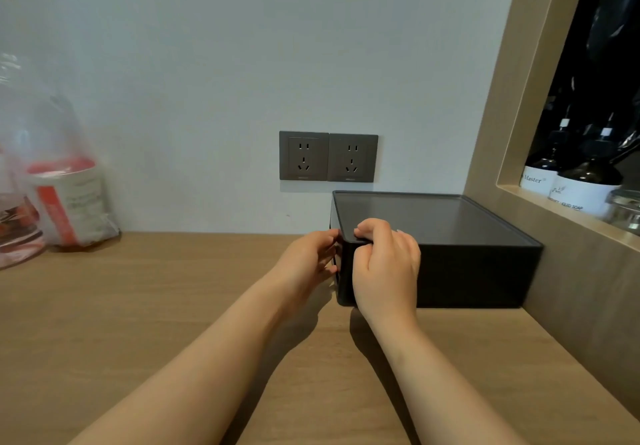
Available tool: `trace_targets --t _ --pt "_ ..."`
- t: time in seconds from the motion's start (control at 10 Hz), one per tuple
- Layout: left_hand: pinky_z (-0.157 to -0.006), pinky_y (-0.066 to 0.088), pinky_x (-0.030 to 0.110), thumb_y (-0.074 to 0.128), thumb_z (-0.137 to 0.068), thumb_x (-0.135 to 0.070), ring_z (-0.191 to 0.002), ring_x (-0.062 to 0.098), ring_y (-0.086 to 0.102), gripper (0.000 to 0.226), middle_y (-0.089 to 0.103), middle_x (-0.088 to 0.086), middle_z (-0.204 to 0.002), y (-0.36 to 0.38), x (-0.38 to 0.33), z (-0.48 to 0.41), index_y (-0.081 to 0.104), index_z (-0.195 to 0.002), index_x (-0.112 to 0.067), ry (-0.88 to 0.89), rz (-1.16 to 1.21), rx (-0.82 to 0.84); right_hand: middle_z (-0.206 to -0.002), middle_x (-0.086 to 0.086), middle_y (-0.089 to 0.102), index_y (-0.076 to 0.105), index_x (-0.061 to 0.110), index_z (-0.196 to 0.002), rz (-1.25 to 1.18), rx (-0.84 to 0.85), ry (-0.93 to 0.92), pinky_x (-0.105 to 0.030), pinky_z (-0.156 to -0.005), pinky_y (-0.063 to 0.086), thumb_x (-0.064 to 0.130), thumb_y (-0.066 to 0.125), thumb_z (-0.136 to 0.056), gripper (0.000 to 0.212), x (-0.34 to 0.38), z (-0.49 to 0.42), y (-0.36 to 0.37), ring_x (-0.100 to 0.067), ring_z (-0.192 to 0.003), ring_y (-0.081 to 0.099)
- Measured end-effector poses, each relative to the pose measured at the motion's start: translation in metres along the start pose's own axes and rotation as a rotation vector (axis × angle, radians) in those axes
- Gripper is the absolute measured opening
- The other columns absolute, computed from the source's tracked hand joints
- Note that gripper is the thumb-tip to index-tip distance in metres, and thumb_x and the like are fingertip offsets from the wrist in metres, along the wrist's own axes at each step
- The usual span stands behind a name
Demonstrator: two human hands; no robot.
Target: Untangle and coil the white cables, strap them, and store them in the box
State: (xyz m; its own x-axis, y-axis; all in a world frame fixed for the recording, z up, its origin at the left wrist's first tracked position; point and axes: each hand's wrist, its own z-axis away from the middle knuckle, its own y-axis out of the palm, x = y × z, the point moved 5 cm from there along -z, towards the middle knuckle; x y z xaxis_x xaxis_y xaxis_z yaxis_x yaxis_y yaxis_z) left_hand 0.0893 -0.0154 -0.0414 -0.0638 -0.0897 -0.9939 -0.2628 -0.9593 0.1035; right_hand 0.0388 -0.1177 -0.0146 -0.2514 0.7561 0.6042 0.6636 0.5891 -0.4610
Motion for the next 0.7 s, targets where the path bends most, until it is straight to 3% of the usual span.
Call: trace_targets --t 0.1,0.2,0.3,0.4,0.5,0.6,0.7 --pt "-0.091 0.045 0.027 0.029 -0.097 -0.001 -0.123 0.016 0.048 0.042 0.054 0.009 -0.131 0.005 -0.012 0.004 0.052 -0.131 -0.008 0.022 -0.133 -0.021 -0.106 -0.001 0.062 0.058 0.015 -0.111 0.038 0.044 -0.002 -0.033 -0.109 0.024 0.010 0.042 -0.093 0.024 0.001 0.000 -0.002 -0.015 -0.111 0.045" --pt "-0.079 0.048 0.022 0.038 -0.098 -0.010 -0.111 0.015 0.057 0.031 0.063 0.009 -0.120 0.006 -0.016 0.013 0.062 -0.116 -0.008 0.078 -0.135 -0.101 -0.107 0.000 0.063 0.059 0.016 -0.111 0.088 0.058 -0.047 -0.031 -0.112 0.019 0.014 0.043 -0.094 0.024 0.002 0.001 -0.002 -0.014 -0.111 0.049" --pt "-0.082 0.048 0.023 0.044 -0.097 -0.013 -0.109 0.015 0.058 0.028 0.066 0.004 -0.114 0.007 -0.011 0.024 0.064 -0.115 -0.014 0.156 -0.143 -0.211 -0.109 0.001 0.064 0.061 0.017 -0.110 0.129 0.091 -0.116 -0.032 -0.113 0.018 0.014 0.044 -0.093 0.024 0.004 0.002 -0.001 -0.015 -0.110 0.052" --pt "-0.081 0.043 0.013 0.044 -0.098 -0.018 -0.115 0.011 0.054 0.035 0.061 -0.005 -0.125 0.013 -0.009 0.038 0.055 -0.131 -0.020 0.346 -0.438 -0.269 -0.119 0.001 0.060 0.059 0.017 -0.116 0.114 0.116 -0.138 -0.034 -0.114 0.019 0.015 0.042 -0.094 0.028 0.001 0.006 -0.008 -0.016 -0.123 0.045" --pt "-0.094 0.042 0.025 0.046 -0.094 -0.019 -0.123 0.015 0.052 0.041 0.056 -0.005 -0.133 0.017 -0.007 0.055 0.050 -0.134 -0.020 0.593 -0.893 -0.382 -0.112 0.001 0.064 0.063 0.017 -0.110 0.101 0.017 -0.120 -0.037 -0.106 0.029 0.020 0.041 -0.086 0.033 -0.004 0.014 -0.027 -0.019 -0.120 0.048" --pt "-0.099 0.043 0.048 0.044 -0.082 -0.029 -0.125 0.028 0.052 0.051 0.058 0.006 -0.132 0.035 0.005 0.069 0.051 -0.130 -0.014 0.883 -1.273 -0.464 -0.111 0.003 0.063 0.062 0.020 -0.112 0.140 0.002 -0.075 -0.035 -0.102 0.032 0.022 0.043 -0.089 0.030 -0.016 0.026 -0.047 -0.016 -0.115 0.049" --pt "-0.107 0.034 0.052 0.042 -0.081 -0.037 -0.133 0.028 0.043 0.059 0.052 0.005 -0.139 0.051 0.017 0.075 0.039 -0.136 -0.019 0.918 -1.449 -0.399 -0.122 0.008 0.057 0.055 0.025 -0.122 0.204 0.072 0.005 -0.030 -0.106 0.027 0.024 0.047 -0.093 0.030 -0.026 0.038 -0.062 -0.011 -0.123 0.041"
